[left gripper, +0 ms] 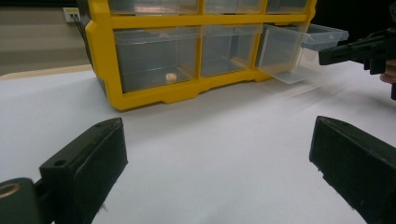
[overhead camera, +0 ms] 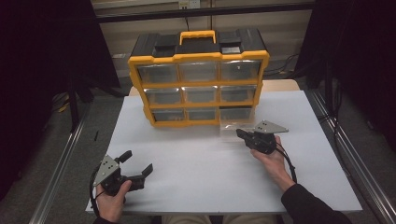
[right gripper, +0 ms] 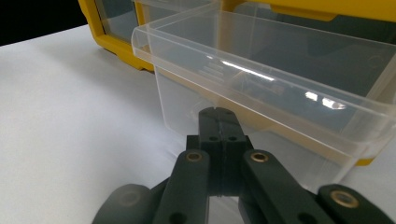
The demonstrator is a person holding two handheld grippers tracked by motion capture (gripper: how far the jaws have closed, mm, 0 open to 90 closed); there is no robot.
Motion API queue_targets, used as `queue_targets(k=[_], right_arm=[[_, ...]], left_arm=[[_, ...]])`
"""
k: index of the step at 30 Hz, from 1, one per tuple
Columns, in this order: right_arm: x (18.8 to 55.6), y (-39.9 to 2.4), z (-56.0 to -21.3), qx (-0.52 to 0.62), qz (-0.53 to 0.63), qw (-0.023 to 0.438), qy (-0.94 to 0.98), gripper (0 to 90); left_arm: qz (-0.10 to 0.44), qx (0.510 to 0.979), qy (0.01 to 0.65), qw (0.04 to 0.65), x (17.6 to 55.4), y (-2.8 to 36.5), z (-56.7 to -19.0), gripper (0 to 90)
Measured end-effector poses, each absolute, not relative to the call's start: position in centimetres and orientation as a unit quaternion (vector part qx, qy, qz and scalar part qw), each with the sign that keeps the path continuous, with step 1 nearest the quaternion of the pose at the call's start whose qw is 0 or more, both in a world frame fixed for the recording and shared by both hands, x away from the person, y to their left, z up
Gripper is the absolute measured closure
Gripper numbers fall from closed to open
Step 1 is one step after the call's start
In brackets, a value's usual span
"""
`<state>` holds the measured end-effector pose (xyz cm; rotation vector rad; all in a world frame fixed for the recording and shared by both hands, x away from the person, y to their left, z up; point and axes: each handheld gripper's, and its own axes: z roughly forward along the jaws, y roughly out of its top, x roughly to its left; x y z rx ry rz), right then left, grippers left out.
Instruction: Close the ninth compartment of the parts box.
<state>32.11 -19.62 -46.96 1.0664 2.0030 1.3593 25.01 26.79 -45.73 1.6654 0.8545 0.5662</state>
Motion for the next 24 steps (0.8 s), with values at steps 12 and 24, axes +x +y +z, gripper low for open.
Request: queue_targets(k=[12,24], right_arm=[[32.58,-19.54,-46.94,0.397,0.498,0.245,0.731,90.0],[32.99,-19.13,-47.04,0.395,0.5,0.242,0.732,90.0]], left_arm=[[0.24,0.704,0.365,0.559,25.04,26.77,-45.78,3.9],[0.237,0.705,0.365,0.559,25.08,26.77,-45.81,3.9]])
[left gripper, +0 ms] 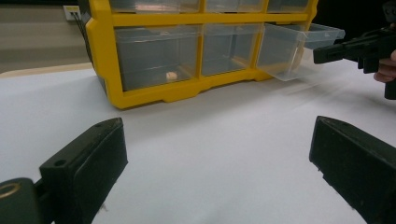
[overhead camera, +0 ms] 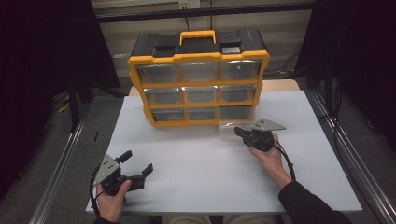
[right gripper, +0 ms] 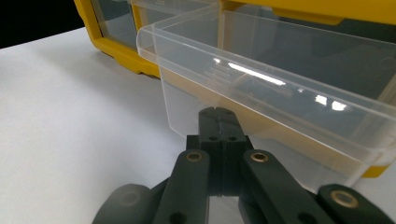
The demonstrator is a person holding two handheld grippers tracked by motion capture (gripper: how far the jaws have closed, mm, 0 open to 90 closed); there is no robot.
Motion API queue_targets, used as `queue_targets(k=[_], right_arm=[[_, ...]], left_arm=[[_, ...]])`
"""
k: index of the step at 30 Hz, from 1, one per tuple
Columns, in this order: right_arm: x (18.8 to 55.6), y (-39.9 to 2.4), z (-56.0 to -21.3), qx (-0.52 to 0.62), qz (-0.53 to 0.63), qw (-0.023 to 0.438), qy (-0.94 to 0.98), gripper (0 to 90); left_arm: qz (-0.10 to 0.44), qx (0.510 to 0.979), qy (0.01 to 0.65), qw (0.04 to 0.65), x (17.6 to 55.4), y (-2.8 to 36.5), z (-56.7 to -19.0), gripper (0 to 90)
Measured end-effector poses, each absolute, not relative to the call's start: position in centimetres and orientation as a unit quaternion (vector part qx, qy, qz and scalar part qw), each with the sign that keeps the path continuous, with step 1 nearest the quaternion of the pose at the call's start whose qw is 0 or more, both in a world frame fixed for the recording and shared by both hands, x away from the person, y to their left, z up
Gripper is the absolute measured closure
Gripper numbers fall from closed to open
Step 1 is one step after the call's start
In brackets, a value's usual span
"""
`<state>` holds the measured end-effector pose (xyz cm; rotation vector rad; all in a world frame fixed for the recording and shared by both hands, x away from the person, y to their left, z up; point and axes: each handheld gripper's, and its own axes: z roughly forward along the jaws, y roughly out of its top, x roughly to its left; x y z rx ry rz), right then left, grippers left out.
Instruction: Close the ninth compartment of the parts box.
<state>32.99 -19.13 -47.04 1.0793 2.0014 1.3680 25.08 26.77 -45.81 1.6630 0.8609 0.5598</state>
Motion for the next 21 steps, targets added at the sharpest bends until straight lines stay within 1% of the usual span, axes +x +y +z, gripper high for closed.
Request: queue_targets(k=[21], right_arm=[[33.54,-18.85,-46.88,0.395,0.506,0.244,0.727,90.0]], left_arm=[[0.239,0.705,0.364,0.56,25.05,26.77,-45.79,3.9]])
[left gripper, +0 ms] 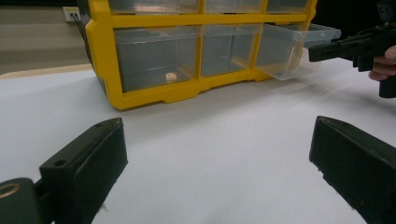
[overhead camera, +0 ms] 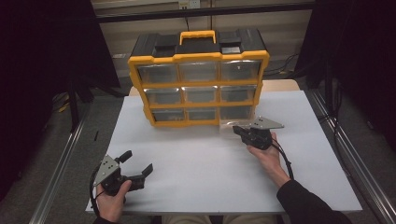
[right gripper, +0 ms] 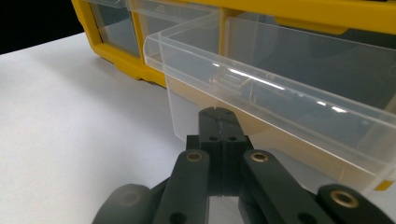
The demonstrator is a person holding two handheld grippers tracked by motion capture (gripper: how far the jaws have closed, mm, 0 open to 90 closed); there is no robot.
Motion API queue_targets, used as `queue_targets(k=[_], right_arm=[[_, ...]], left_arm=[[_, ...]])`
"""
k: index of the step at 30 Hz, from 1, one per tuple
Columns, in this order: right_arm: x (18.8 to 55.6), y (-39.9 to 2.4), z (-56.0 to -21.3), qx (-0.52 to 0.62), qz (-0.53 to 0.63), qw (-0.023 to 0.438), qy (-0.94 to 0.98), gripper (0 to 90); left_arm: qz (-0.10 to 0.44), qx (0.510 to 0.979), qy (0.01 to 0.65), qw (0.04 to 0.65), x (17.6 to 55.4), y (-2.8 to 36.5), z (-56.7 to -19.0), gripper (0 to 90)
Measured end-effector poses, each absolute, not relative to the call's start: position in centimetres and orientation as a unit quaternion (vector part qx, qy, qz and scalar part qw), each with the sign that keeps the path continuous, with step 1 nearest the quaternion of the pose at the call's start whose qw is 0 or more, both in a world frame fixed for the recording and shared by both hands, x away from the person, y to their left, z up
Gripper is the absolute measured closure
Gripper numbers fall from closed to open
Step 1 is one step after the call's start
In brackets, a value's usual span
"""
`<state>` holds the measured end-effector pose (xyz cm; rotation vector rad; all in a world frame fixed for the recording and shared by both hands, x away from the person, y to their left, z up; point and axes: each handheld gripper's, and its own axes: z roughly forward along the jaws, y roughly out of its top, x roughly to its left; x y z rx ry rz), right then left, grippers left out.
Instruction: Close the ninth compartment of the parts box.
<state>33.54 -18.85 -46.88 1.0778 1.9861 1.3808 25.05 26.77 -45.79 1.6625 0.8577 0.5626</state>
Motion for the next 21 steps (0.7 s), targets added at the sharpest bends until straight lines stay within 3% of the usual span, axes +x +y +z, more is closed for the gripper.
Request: queue_targets(k=[21], right_arm=[[34.46,-19.18,-46.8,0.403,0.506,0.253,0.719,90.0]], left_arm=[[0.24,0.706,0.363,0.558,25.05,26.86,-45.78,3.9]])
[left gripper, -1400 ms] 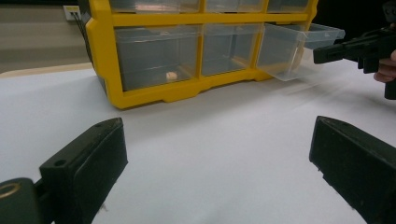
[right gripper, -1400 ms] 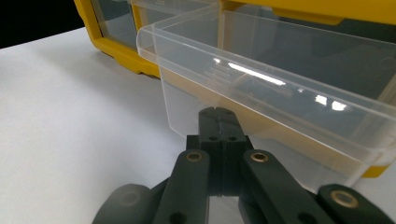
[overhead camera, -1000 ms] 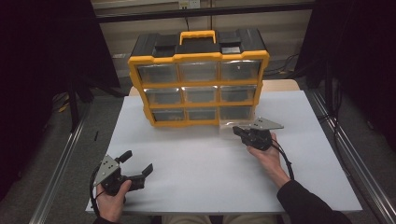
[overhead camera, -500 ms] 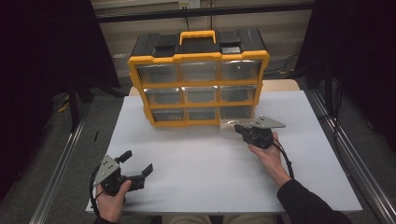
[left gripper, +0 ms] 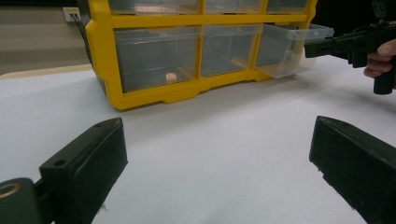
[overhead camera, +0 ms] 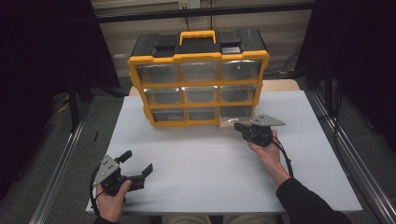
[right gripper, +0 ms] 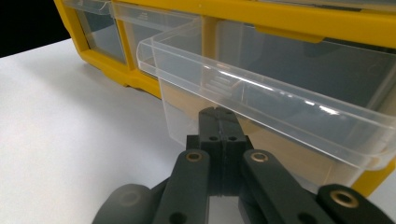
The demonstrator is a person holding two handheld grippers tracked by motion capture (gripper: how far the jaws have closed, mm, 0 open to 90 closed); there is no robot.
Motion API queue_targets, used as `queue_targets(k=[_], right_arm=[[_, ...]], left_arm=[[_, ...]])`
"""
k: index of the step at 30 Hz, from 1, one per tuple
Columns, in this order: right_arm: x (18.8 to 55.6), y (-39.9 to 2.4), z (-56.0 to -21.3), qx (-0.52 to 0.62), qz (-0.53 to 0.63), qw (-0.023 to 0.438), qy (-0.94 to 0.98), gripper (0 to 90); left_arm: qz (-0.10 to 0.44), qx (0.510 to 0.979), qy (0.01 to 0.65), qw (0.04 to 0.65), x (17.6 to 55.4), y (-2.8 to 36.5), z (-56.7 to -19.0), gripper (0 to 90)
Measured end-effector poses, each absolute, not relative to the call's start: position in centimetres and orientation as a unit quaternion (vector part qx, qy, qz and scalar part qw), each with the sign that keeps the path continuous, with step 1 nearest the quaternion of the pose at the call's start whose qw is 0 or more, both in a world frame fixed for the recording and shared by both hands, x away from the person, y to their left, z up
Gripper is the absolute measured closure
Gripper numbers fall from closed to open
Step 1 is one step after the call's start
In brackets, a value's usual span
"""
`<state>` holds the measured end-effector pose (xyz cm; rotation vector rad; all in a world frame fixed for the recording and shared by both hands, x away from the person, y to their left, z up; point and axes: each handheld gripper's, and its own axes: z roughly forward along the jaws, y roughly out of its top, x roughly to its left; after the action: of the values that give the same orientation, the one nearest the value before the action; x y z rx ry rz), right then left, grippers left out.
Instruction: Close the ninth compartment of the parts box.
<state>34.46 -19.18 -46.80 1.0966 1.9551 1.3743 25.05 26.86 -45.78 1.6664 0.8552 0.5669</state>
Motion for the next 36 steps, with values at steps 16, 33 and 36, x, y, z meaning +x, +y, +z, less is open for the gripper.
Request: queue_targets(k=[16,33,36], right_arm=[[35.1,-19.0,-46.8,0.414,0.511,0.253,0.709,90.0],[35.5,-19.0,-47.0,0.411,0.506,0.257,0.713,90.0],[35.6,-19.0,-47.0,0.41,0.504,0.259,0.714,90.0]], left_arm=[[0.24,0.707,0.362,0.558,25.0,26.9,-45.8,3.9],[0.24,0.705,0.364,0.559,25.1,26.9,-45.8,3.9],[0.239,0.707,0.363,0.558,25.1,26.8,-45.8,3.9]])
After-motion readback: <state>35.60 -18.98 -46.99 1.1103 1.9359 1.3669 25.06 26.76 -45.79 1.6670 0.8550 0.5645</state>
